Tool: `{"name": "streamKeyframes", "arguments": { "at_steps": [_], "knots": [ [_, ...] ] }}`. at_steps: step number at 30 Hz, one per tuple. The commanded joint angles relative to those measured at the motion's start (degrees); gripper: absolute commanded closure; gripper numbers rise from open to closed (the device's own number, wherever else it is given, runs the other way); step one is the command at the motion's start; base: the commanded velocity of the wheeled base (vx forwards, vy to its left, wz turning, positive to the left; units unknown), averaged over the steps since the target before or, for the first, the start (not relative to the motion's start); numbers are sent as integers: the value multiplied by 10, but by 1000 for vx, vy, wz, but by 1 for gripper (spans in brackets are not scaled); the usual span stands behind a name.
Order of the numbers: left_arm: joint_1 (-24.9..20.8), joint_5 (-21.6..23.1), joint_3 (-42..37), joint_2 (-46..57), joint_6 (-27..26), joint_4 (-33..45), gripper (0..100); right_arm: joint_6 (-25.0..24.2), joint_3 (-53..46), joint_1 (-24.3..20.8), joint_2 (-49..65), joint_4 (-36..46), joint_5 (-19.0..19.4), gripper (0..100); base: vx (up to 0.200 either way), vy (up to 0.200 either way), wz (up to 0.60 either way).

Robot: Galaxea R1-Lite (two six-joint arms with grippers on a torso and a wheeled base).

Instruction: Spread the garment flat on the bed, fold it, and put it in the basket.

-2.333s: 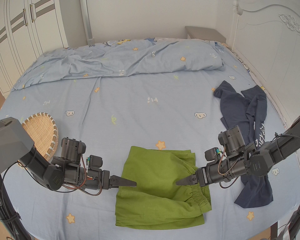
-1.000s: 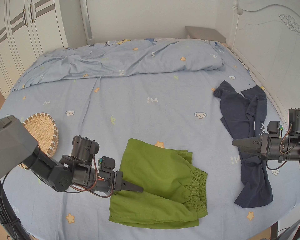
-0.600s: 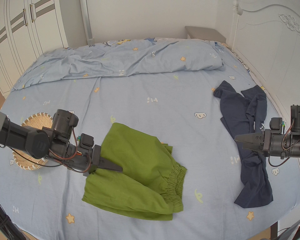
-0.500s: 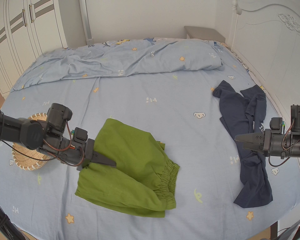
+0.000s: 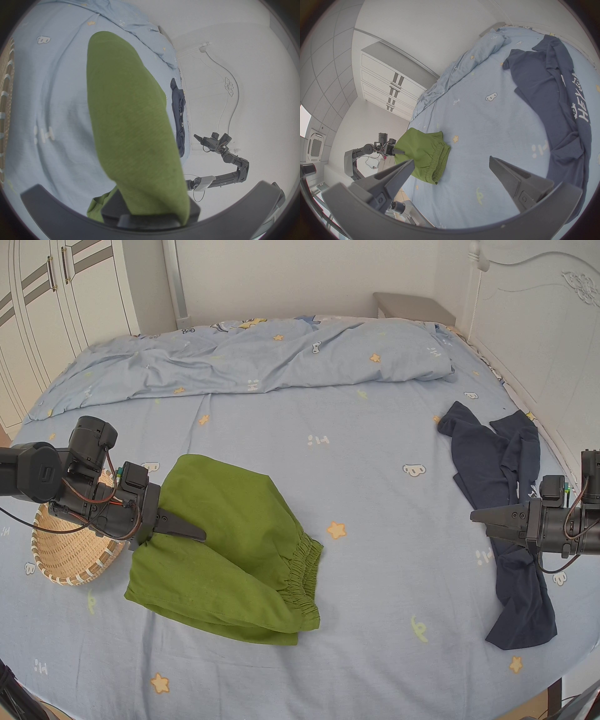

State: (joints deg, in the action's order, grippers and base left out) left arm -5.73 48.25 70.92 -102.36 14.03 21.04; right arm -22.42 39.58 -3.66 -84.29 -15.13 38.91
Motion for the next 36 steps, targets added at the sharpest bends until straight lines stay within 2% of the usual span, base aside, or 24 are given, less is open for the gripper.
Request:
{"name": "streamKeyframes", "arguments": {
  "at_steps": [1, 20, 26, 27, 28, 30, 33, 36],
  "knots": [
    [-11, -2, -2, 0, 0, 1, 100, 0, 1, 0, -1, -1, 0, 0, 0, 200, 0],
    [-24, -2, -6, 8, -22, 22, 100, 0, 0, -1, -1, -1, -1, 0, 0, 200, 0],
    [-39, -3, -12, 40, -66, 56, 100, 0, 0, -1, 0, -1, -1, 0, 0, 0, 0],
    [-41, -7, -21, 56, -93, 64, 100, 0, -1, -1, 0, -1, -1, 0, 0, 0, 0],
    [-41, -7, -21, 56, -93, 64, 100, 0, -1, -1, 0, -1, -1, 0, 0, 0, 0],
    [-42, -18, -35, 79, -132, 66, 100, 0, -1, -1, 0, -2, -1, 0, 0, 0, 0],
    [-43, -19, -47, 106, -161, 66, 100, 0, 0, -1, 1, -1, -2, 0, 0, 0, 0],
    [-44, -20, -61, 133, -174, 56, 100, 0, -1, -1, 2, -1, -2, 0, 0, 0, 0]
  ]
}}
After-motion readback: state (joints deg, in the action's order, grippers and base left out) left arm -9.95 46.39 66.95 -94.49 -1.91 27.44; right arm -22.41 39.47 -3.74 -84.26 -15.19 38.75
